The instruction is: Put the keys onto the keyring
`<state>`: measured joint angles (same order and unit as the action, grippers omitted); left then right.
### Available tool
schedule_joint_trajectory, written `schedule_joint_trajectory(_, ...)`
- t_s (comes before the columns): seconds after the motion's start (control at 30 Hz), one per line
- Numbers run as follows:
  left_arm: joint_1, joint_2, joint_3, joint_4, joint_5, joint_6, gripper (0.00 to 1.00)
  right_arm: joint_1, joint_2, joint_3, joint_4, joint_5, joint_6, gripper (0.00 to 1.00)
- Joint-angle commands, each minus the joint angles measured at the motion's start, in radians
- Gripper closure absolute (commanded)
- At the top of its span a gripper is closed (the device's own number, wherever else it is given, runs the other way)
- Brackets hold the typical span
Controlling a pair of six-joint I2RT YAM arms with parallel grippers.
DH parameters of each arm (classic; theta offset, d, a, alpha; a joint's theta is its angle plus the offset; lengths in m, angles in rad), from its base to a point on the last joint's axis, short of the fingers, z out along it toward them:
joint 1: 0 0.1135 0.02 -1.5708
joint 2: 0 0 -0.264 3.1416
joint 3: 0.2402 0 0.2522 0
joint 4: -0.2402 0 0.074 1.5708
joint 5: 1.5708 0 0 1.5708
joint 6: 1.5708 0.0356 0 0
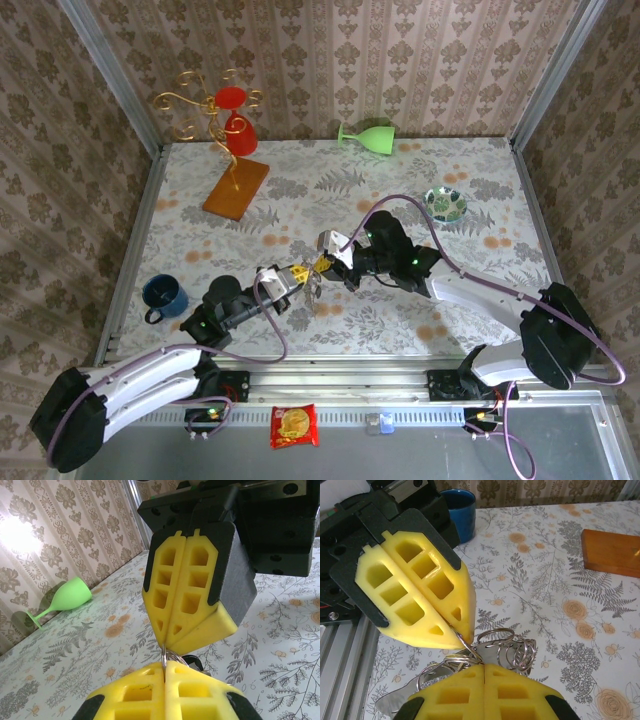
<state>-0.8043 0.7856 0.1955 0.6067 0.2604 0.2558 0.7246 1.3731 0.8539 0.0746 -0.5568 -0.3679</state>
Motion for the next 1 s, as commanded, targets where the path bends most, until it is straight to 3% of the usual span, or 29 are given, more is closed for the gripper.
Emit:
schedule_joint_trajectory(0.0, -0.004, -0.001, -0.001, 0.09, 0.016, -0.023, 1.0, 0.008, 0.043, 0.036, -0.008, -0.038, -0.008, 0.99)
schedule_joint_trajectory(0.3, -0.004, -0.003, -0.005, 0.09, 0.016, -0.027, 1.0, -0.007, -0.003, 0.009, 0.019, -0.026, 0.026, 0.84)
schedule_joint_trajectory(0.57, -0.004, -0.002, -0.01, 0.091, 0.02, -0.03, 1.0, -0.056, -0.039, -0.018, 0.085, -0.135, 0.026, 0.7)
schedule_joint_trajectory(0.97, -0.004, 0.001, -0.011, 0.099, 0.025, -0.033, 1.0, -0.034, 0.012, 0.033, 0.069, -0.187, -0.097, 0.72)
